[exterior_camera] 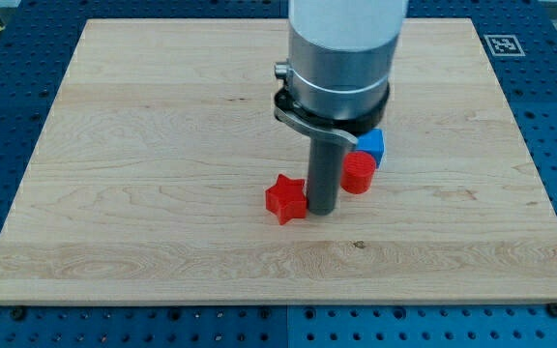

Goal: Push the red star slightly up

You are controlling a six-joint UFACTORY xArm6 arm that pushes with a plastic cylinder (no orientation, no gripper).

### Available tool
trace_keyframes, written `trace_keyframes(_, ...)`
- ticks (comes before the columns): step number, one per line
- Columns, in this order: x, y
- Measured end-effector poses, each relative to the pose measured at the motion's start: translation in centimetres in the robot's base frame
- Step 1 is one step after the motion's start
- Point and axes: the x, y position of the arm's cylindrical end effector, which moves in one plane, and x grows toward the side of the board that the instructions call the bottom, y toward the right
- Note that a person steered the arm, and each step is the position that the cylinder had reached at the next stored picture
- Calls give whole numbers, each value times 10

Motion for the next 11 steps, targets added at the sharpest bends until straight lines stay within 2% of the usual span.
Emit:
trace_keyframes(1,36,11)
trace_keyframes(2,33,-17)
trace_keyframes(3,11,-40)
trace_keyframes(6,-14,-52)
trace_keyframes(8,-14,-53)
trace_keyframes(10,-37,-61)
trace_keyframes(11,-24,-55)
